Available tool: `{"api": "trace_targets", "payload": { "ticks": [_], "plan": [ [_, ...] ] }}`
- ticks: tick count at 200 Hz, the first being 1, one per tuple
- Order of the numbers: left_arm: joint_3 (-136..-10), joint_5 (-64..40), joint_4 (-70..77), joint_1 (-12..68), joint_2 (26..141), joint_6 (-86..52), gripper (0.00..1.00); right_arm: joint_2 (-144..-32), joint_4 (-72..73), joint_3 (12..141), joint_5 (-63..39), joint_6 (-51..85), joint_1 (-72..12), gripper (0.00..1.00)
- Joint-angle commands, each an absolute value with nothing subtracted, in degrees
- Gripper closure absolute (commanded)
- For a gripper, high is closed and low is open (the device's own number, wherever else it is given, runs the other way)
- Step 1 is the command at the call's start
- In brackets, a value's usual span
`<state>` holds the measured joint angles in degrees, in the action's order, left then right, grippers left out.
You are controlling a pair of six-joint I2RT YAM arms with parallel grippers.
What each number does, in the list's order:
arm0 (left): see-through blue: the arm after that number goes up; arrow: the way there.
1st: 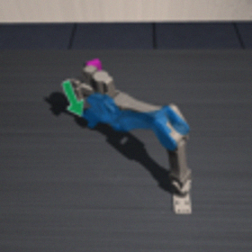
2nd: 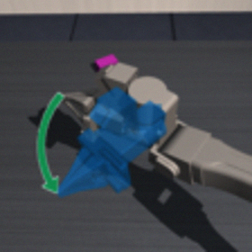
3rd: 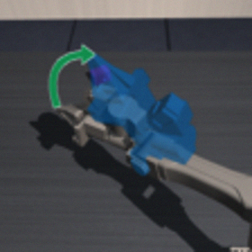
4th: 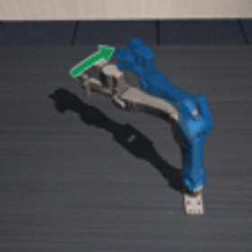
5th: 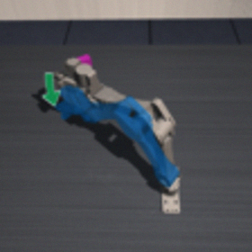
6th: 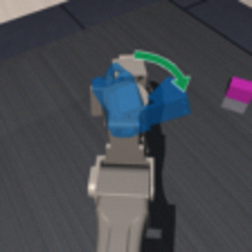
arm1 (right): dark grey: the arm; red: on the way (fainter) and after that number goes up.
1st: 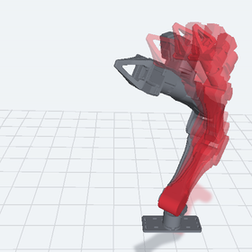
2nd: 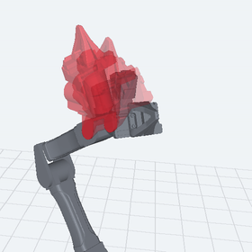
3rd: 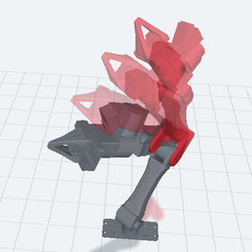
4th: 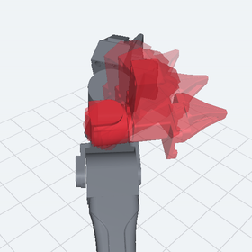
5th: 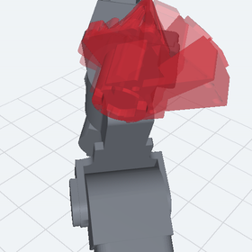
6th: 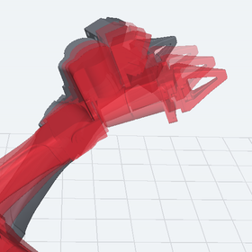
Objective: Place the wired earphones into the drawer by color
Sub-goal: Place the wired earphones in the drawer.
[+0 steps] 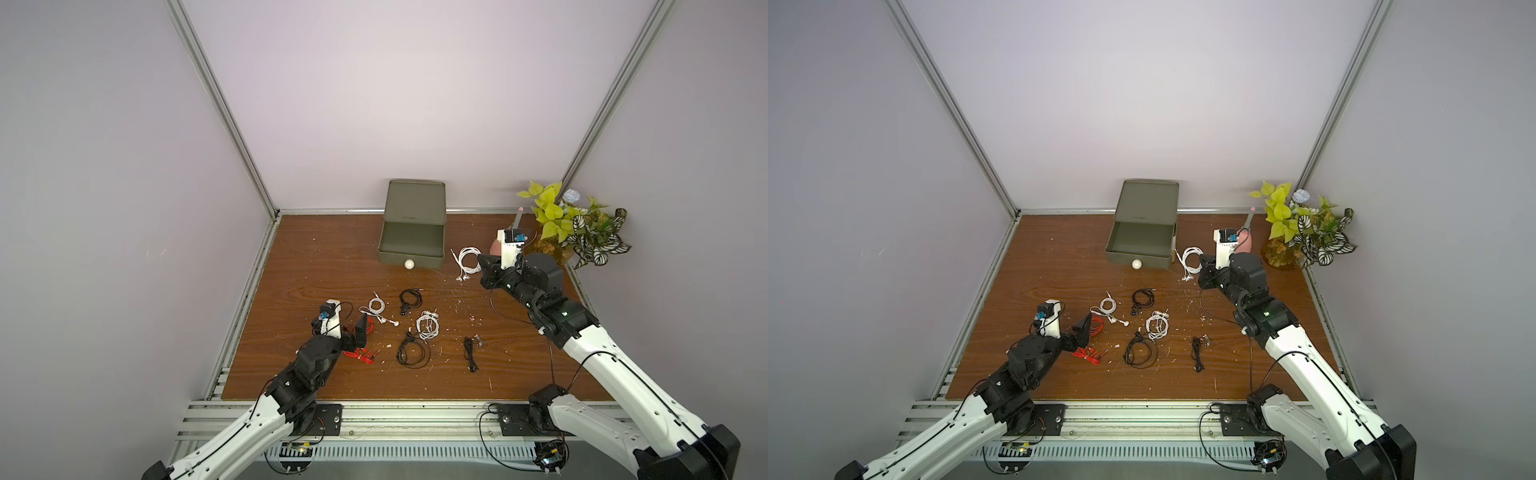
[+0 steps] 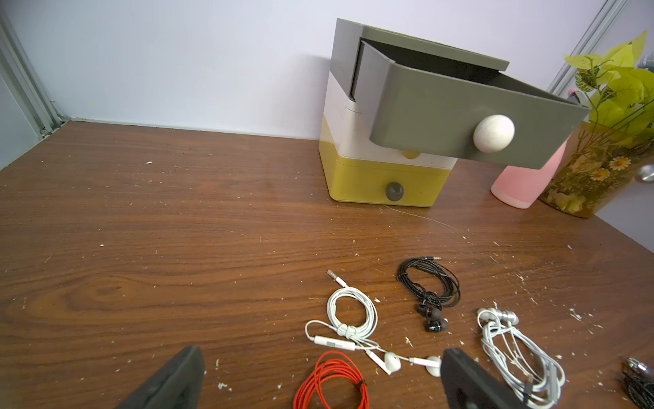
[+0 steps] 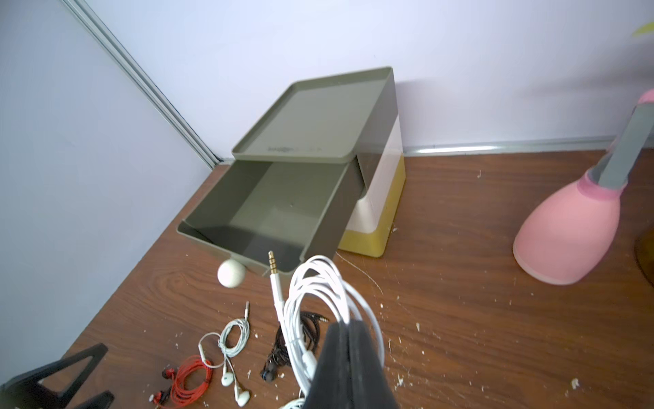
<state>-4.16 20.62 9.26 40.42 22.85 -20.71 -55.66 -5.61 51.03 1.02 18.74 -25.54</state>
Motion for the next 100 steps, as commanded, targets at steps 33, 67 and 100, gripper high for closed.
{"api": "trace_targets", "payload": {
  "ticks": [33, 67, 100],
  "plan": [
    [-3.68, 20.50, 10.16, 40.79, 22.24, -19.72, 0.00, -62.41, 4.11, 58.99, -3.89, 17.25, -26.21, 1.00],
    [-3.58, 20.67, 10.15, 40.78, 22.11, -19.78, 0.00, -68.25, 8.40, 63.01, -5.06, 16.88, -27.63, 1.00],
    [-3.58, 20.60, 10.19, 40.78, 22.24, -19.78, 0.00, -74.09, 12.96, 65.84, -5.45, 17.24, -28.93, 1.00]
  ]
}}
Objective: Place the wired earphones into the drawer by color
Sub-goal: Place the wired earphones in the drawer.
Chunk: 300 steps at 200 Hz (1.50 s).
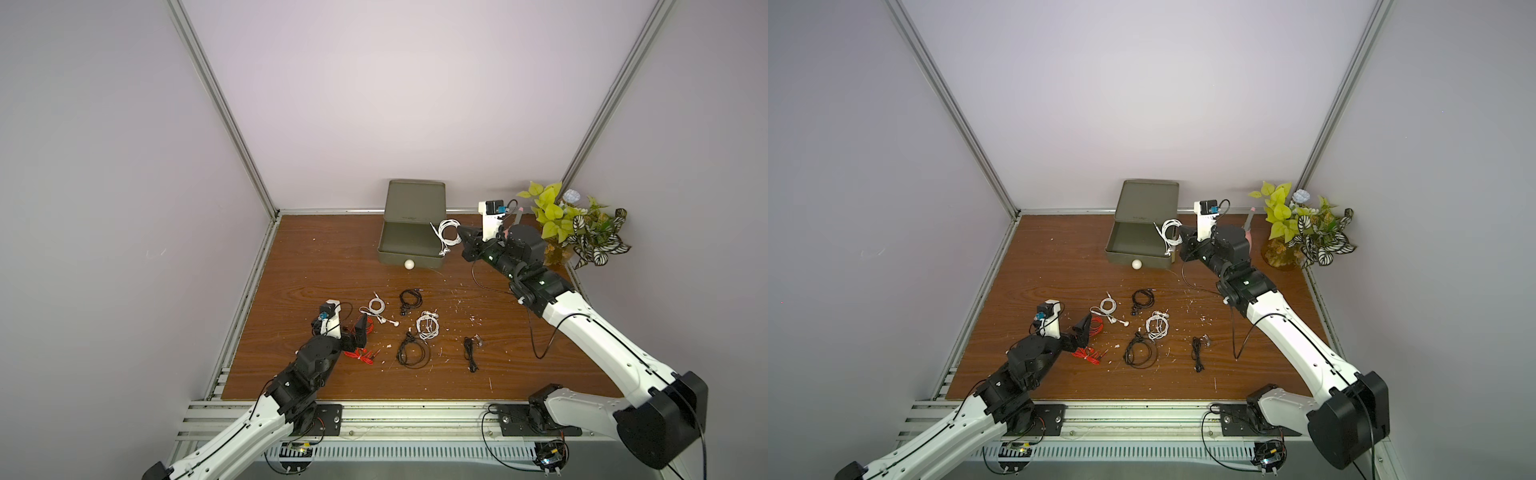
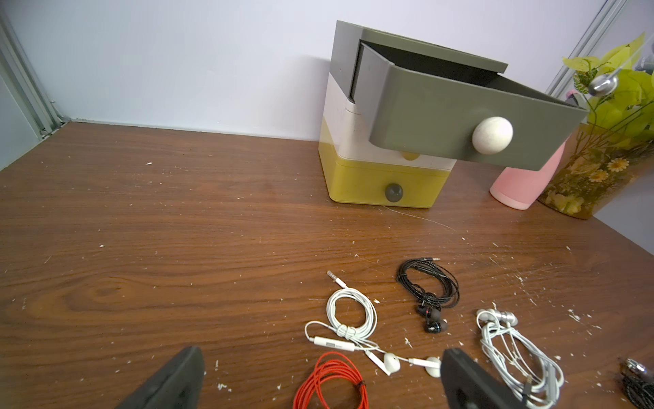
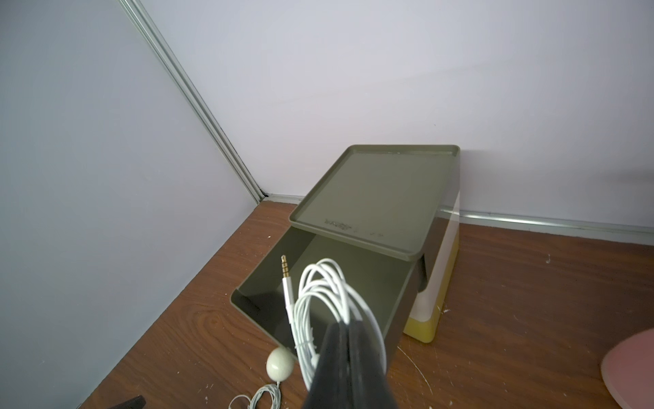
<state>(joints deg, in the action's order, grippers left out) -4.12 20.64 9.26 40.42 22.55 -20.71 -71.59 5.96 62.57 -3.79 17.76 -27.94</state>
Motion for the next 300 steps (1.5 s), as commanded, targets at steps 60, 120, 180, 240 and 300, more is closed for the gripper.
{"api": "trace_targets", "payload": {
  "ticks": [60, 120, 180, 240, 300],
  "plan": [
    [-3.59, 20.66, 10.21, 40.78, 22.32, -19.78, 0.00, -84.18, 15.59, 70.56, -3.99, 16.64, -31.71, 1.00],
    [-3.55, 20.67, 10.32, 40.83, 22.34, -19.78, 0.00, -90.18, 16.31, 71.46, -4.26, 17.05, -33.33, 1.00],
    [-3.58, 20.65, 10.37, 40.78, 22.32, -19.68, 0.00, -93.21, 15.76, 71.54, -4.59, 18.08, -33.74, 1.00],
    [-3.56, 20.64, 10.35, 40.80, 22.32, -19.69, 0.00, -92.59, 14.25, 72.22, -4.31, 18.05, -33.74, 0.80],
    [-3.50, 20.08, 10.40, 40.78, 21.98, -19.38, 0.00, -86.41, 9.52, 70.78, -1.82, 16.81, -33.74, 0.41]
  ]
}}
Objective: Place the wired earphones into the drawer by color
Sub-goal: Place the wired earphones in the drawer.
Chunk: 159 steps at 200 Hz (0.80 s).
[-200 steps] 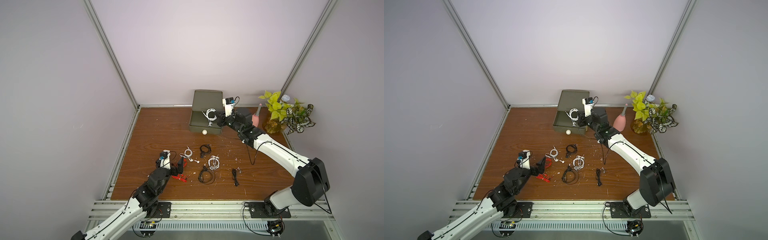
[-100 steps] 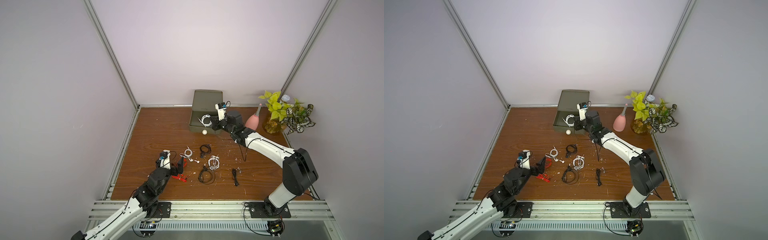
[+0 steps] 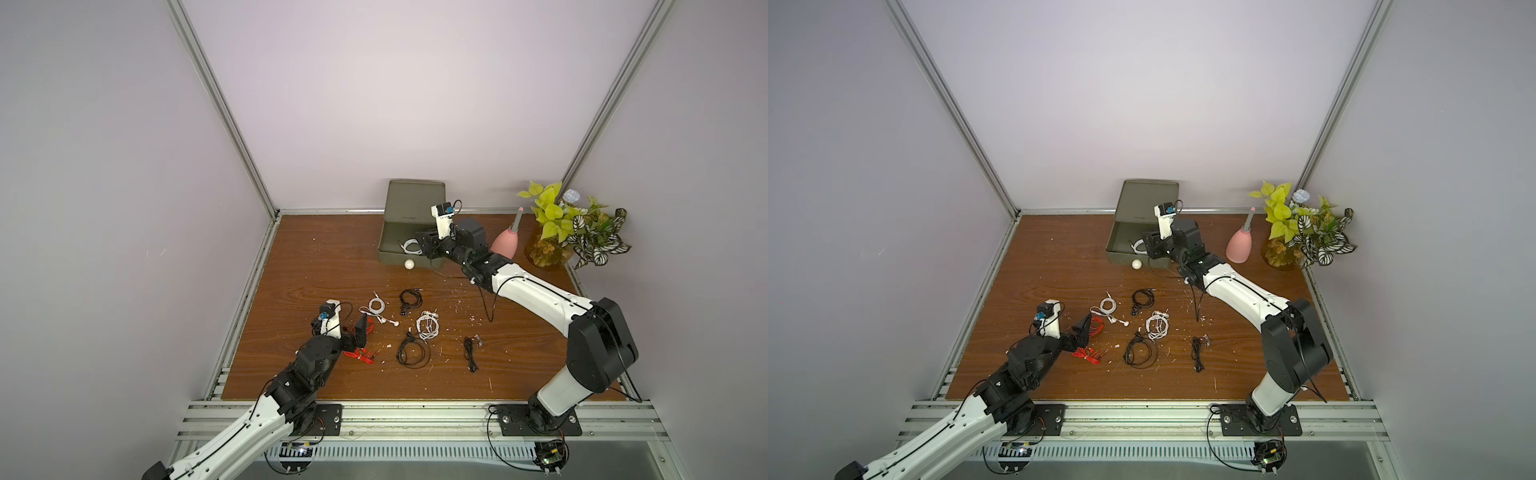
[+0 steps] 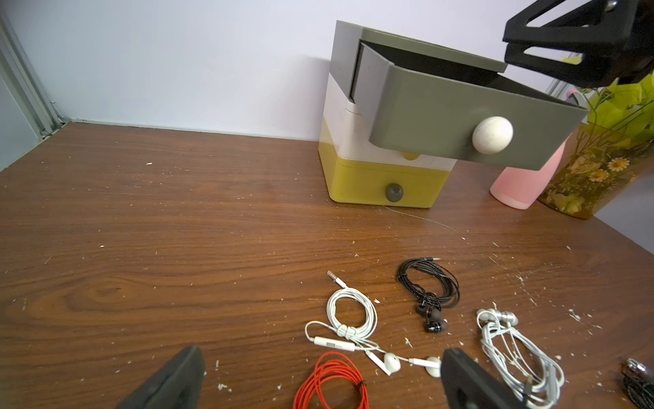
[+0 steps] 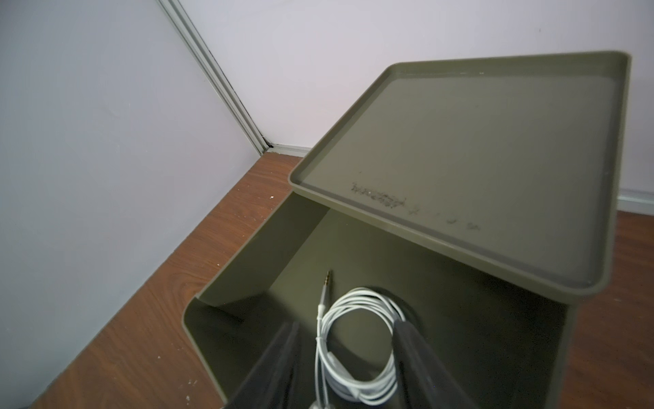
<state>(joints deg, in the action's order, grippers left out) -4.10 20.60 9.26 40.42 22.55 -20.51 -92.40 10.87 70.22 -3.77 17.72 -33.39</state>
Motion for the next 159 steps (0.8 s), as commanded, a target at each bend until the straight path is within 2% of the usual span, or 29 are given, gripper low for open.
{"api": "trace_targets", "payload": {
  "ticks": [1, 41, 73, 84, 159],
  "plan": [
    [-3.46, 20.02, 10.43, 40.78, 21.97, -19.36, 0.00, -86.23, 9.42, 70.63, -1.83, 16.80, -33.75, 0.40],
    [-3.20, 18.38, 11.12, 40.81, 21.84, -18.65, 0.00, -76.51, 5.60, 62.98, -0.12, 14.91, -33.67, 0.21],
    [-2.85, 16.52, 11.62, 40.79, 21.33, -17.94, 0.00, -67.15, 1.08, 54.36, 0.01, 14.06, -33.71, 0.13],
    [-2.69, 16.48, 11.72, 40.79, 21.03, -17.93, 0.00, -64.22, -0.04, 51.11, 0.21, 14.49, -33.67, 0.01],
    [-2.69, 16.98, 11.01, 40.74, 20.14, -18.28, 0.00, -51.75, -1.69, 30.89, -5.60, 22.40, -34.01, 0.02]
  ]
}}
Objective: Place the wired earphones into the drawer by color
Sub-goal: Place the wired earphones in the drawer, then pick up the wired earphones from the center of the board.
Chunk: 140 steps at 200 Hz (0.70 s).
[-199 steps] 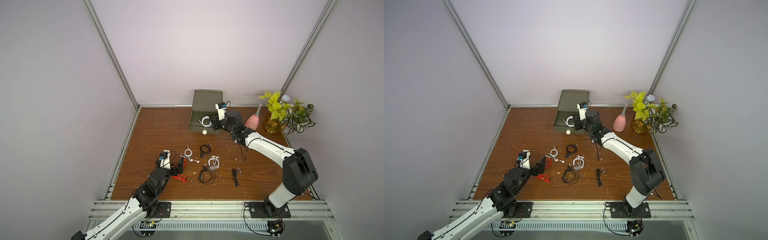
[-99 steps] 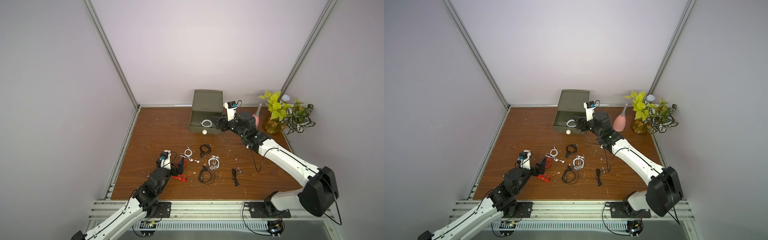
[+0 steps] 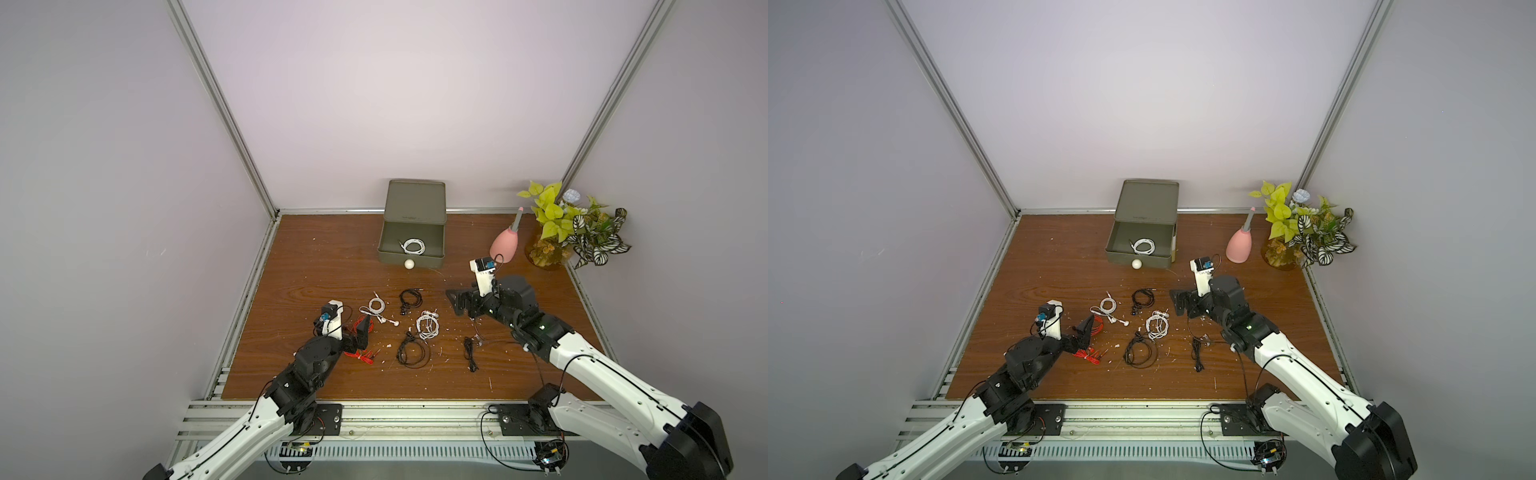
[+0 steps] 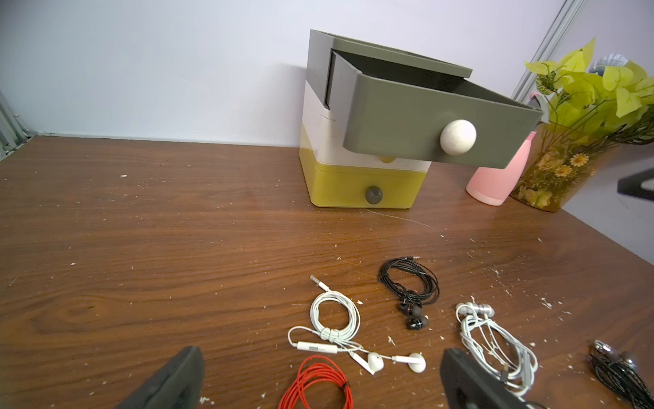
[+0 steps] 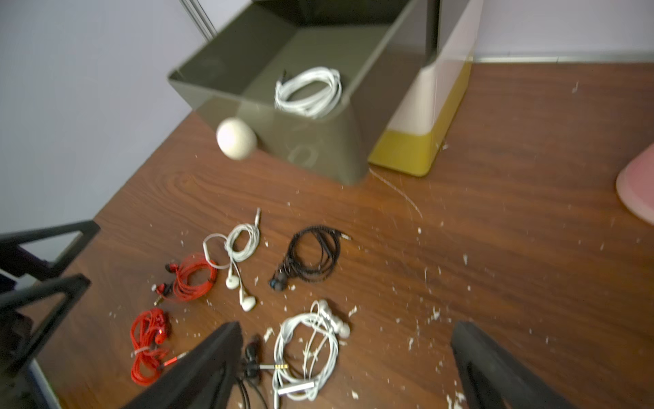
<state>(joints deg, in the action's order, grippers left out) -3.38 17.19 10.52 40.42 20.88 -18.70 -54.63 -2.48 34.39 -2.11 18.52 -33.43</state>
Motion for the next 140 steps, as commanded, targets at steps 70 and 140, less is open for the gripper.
{"api": "trace_targets", "payload": {
  "ticks": [70, 140],
  "plan": [
    [-2.46, 18.32, 10.20, 40.83, 18.39, -18.63, 0.01, -56.32, 0.12, 27.38, -5.60, 28.50, -38.41, 0.13],
    [-2.37, 18.70, 10.19, 40.79, 18.37, -18.72, 0.00, -66.36, 1.93, 29.92, 2.44, 32.83, -45.75, 0.22]
  ]
}}
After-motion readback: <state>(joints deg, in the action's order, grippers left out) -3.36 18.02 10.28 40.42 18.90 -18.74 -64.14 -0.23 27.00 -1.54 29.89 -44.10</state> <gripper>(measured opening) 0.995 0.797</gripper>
